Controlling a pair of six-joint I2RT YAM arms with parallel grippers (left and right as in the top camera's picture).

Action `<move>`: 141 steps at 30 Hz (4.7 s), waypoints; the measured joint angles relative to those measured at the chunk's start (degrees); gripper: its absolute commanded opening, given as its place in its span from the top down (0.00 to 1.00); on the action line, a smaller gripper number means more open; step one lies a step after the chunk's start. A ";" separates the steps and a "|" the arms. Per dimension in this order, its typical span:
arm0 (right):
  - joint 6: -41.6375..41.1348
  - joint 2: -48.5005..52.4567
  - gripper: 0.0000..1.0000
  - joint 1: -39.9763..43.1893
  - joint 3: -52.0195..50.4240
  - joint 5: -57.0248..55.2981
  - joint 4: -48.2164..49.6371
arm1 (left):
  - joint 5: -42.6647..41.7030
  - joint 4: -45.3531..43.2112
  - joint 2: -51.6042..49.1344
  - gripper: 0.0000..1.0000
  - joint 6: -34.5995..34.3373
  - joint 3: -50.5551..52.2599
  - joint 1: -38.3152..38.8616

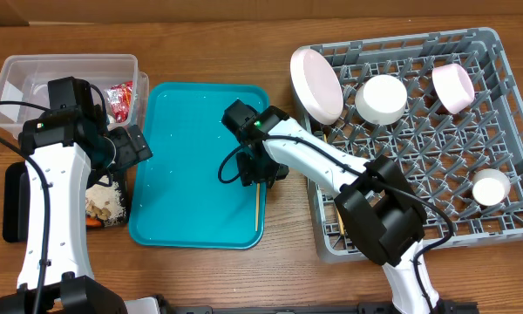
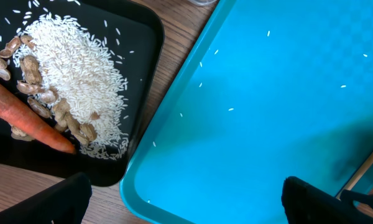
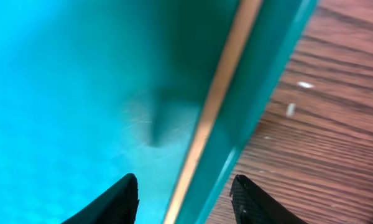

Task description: Sort waste into correct bins and load items into the dishwasher

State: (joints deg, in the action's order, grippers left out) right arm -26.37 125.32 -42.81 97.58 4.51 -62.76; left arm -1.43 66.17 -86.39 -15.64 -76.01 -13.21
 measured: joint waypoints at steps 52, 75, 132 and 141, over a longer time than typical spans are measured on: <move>-4.61 0.00 0.85 -3.15 -4.09 -4.90 7.96 | 0.00 -0.13 0.00 0.00 0.00 0.00 0.00; -0.87 -20.02 0.96 5.38 0.98 -8.39 -14.71 | 0.00 -0.13 0.00 0.00 0.00 0.00 0.00; 12.39 -39.87 0.00 38.51 -13.60 10.51 3.54 | -1.95 -1.88 -0.04 0.00 7.34 0.00 13.14; 16.17 -38.03 0.00 44.02 -13.62 6.88 -12.22 | -5.14 17.44 -0.09 0.00 11.89 0.00 14.88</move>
State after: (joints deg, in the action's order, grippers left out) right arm -10.20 87.29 1.21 83.96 11.40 -74.98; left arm -6.57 83.61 -86.48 -3.75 -76.01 1.67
